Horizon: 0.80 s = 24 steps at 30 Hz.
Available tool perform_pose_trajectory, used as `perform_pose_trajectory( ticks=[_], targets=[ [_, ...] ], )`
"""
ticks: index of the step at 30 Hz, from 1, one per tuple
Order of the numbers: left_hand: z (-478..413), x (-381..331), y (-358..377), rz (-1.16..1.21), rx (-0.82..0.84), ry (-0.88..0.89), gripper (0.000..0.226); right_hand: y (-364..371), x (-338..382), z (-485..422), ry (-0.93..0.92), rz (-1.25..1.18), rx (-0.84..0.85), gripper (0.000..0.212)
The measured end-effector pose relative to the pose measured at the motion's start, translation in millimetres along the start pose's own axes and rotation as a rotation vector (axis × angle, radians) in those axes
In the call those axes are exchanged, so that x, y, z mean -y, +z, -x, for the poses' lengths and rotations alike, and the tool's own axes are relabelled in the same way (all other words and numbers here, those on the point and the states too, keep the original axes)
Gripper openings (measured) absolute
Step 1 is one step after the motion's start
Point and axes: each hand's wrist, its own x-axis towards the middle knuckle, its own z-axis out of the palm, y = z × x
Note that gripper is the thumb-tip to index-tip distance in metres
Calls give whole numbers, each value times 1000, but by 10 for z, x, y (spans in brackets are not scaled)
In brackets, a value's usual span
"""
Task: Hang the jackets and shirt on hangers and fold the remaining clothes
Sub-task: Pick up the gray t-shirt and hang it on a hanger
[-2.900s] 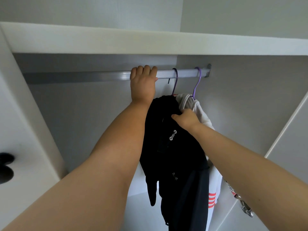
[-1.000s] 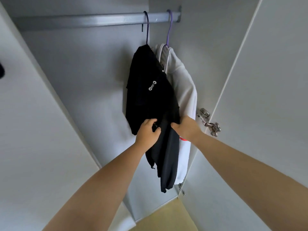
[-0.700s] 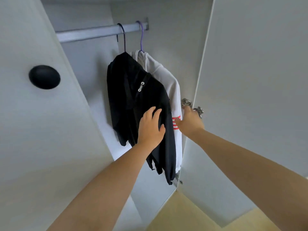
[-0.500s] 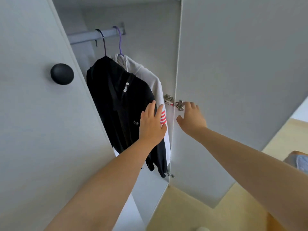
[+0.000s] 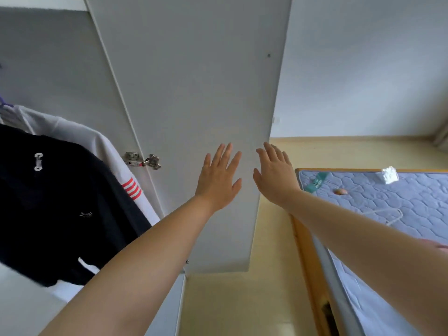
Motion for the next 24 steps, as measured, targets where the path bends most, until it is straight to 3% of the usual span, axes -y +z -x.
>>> perform_pose_trajectory(
  ticks=[10,24],
  targets=[
    [-962,-1835,244,195,5,386,64,-335,-1769,713,459,69,-18,50],
    [-2568,-5185,480,456,-36,857,66,-922,-4672,1517,1008,201,-206,53]
  ],
)
